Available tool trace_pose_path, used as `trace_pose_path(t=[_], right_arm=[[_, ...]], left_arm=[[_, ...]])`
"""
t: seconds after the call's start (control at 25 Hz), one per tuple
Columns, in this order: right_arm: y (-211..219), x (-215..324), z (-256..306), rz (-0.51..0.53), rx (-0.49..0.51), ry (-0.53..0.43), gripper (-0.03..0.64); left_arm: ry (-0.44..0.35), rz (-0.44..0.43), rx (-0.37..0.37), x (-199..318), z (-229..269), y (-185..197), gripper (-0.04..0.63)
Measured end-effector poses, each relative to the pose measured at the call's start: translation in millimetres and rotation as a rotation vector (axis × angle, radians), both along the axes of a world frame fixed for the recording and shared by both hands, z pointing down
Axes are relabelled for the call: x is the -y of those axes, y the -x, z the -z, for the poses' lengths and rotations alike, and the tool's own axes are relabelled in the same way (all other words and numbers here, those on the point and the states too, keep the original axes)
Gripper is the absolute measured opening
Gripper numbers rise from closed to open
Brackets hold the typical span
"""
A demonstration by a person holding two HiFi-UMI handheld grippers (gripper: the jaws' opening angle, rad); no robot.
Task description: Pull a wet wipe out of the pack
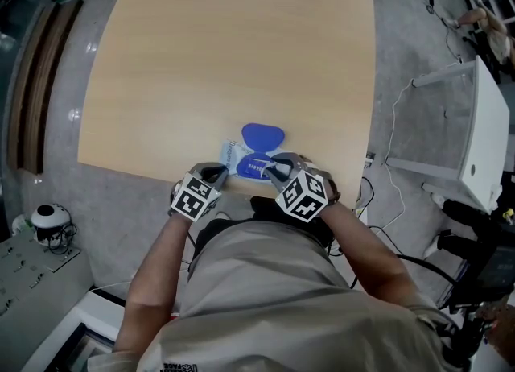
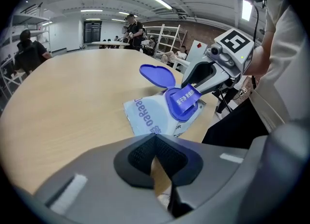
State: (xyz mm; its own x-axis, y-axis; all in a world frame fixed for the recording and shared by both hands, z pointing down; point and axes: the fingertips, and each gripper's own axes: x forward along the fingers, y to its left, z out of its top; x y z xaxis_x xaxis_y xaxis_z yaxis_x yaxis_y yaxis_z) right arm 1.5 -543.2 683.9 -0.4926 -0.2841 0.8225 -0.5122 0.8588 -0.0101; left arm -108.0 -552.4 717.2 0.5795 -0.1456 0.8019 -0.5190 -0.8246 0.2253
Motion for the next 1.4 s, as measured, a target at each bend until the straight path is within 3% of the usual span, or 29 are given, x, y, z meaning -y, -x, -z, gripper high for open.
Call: trace_pose_path(t=[0.24,0.8,1.4], right_arm=[[-4,-3,1,-0.016,0.000,-0.019,0.006],[-23,3,21,-0.117,0.053,-0.034,0.003],[-60,13,47,-0.224,0.046,-0.103,0.003]], left_arm=[[0.004,-0.017,0.010,0,-4,-4,0.005],[-0.010,-0.029,0.026,2,-5,-9,0.005],[-0.033,-0.006,0.043,0,-6,-8,0.005]])
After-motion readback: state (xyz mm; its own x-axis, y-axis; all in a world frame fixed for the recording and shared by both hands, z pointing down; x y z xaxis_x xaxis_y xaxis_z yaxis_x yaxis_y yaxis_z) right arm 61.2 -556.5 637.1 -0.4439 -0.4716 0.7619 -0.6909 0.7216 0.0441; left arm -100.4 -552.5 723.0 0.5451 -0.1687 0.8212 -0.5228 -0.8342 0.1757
